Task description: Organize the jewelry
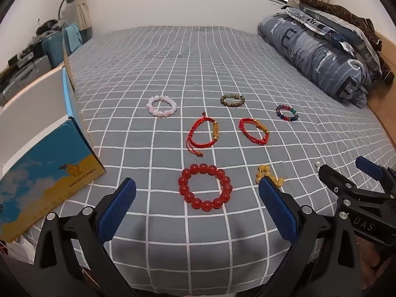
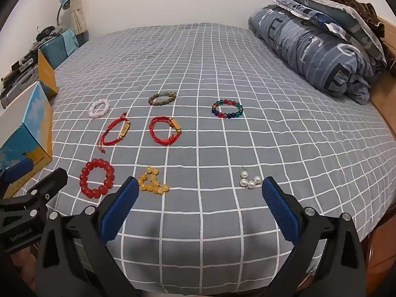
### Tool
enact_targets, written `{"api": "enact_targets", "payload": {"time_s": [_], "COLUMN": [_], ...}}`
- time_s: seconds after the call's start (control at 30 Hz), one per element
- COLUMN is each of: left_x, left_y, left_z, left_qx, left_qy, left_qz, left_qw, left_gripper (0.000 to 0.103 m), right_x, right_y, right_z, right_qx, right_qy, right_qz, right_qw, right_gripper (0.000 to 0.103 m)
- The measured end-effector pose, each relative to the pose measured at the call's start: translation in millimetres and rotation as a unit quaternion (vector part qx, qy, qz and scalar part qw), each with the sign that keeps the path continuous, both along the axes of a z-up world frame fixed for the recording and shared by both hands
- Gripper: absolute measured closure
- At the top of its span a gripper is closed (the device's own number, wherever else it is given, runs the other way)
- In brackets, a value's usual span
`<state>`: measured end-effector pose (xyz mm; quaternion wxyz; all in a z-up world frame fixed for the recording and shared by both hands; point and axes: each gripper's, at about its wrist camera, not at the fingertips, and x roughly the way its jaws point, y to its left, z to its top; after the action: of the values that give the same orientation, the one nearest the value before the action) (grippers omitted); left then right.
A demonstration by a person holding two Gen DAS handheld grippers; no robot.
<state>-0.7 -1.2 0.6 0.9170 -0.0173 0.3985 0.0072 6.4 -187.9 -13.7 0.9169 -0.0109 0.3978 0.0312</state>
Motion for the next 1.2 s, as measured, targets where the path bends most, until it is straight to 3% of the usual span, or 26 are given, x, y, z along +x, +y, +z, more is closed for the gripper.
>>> {"api": "enact_targets", "payload": {"time_s": [0.17, 1.2], "left_x": [-1.0, -4.3], "left_y": [-0.3, -5.7], "left_z": [-1.8, 5.8], "left_qx": [-0.01, 0.022], "left_qy": [0.0, -0.011], "left_qz": [-0.003, 0.005], "left_qw": [0.9999, 0.9997], "left_gripper": [0.006, 0.006], "right_x": [-0.5, -1.7], "right_y": [3.0, 3.6], "right_z": [-1.1, 2.7], "right_qx": [-0.005, -0.003], "right_qy": [0.001, -0.01], "right_qz": [0.002, 0.005], "right_qw": [1.0, 1.0], "right_gripper": [0.007, 0.007]}}
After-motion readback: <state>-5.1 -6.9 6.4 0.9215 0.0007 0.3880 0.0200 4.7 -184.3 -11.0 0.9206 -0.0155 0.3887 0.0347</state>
